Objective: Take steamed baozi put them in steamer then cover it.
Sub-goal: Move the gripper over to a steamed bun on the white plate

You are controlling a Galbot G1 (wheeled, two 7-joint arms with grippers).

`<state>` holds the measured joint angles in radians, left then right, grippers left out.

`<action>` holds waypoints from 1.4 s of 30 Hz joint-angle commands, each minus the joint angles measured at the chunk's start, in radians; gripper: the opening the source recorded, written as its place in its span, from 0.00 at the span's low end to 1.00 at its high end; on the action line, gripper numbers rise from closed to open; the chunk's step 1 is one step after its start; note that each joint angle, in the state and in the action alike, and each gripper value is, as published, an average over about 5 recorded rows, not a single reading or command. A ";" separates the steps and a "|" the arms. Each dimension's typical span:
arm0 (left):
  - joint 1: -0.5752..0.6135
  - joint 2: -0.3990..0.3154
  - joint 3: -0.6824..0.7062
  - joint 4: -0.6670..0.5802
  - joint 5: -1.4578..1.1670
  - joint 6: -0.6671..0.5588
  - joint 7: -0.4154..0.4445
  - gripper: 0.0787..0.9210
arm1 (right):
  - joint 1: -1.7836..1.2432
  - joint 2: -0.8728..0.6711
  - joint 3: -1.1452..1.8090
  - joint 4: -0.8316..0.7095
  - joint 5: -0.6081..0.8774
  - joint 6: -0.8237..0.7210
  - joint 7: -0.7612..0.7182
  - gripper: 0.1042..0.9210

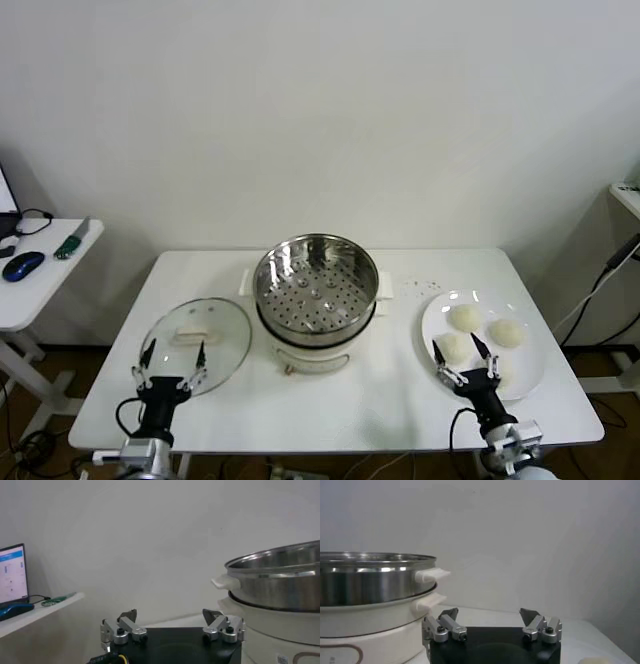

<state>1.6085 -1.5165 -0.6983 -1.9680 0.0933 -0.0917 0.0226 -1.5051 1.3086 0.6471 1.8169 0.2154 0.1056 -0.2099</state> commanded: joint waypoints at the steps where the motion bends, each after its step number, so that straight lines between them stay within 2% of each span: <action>1: -0.001 0.003 -0.002 -0.005 -0.002 0.001 -0.001 0.88 | 0.045 -0.045 0.022 0.005 -0.017 -0.058 -0.048 0.88; 4: 0.000 0.006 0.000 -0.005 -0.002 0.000 -0.001 0.88 | 0.107 -0.157 0.039 -0.002 -0.068 -0.160 -0.150 0.88; 9: 0.004 0.012 0.011 -0.006 -0.002 -0.003 0.000 0.88 | 0.251 -0.412 0.013 -0.092 -0.188 -0.299 -0.423 0.88; 16: 0.017 0.019 0.018 -0.010 -0.005 -0.010 0.000 0.88 | 0.498 -0.619 -0.098 -0.280 -0.353 -0.299 -0.733 0.88; 21: 0.022 0.026 0.016 -0.007 -0.015 -0.011 0.000 0.88 | 0.684 -0.705 -0.247 -0.415 -0.448 -0.249 -0.851 0.88; 31: 0.017 0.028 0.013 0.004 -0.019 -0.006 0.000 0.88 | 1.136 -0.758 -0.744 -0.660 -0.538 -0.157 -0.953 0.88; 42: 0.007 0.030 0.003 0.011 -0.018 0.008 0.000 0.88 | 1.376 -0.579 -1.004 -0.913 -0.583 -0.100 -0.961 0.88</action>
<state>1.6180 -1.4870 -0.6934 -1.9596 0.0756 -0.0889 0.0223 -0.3800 0.6721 -0.1020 1.1104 -0.3123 -0.0279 -1.1060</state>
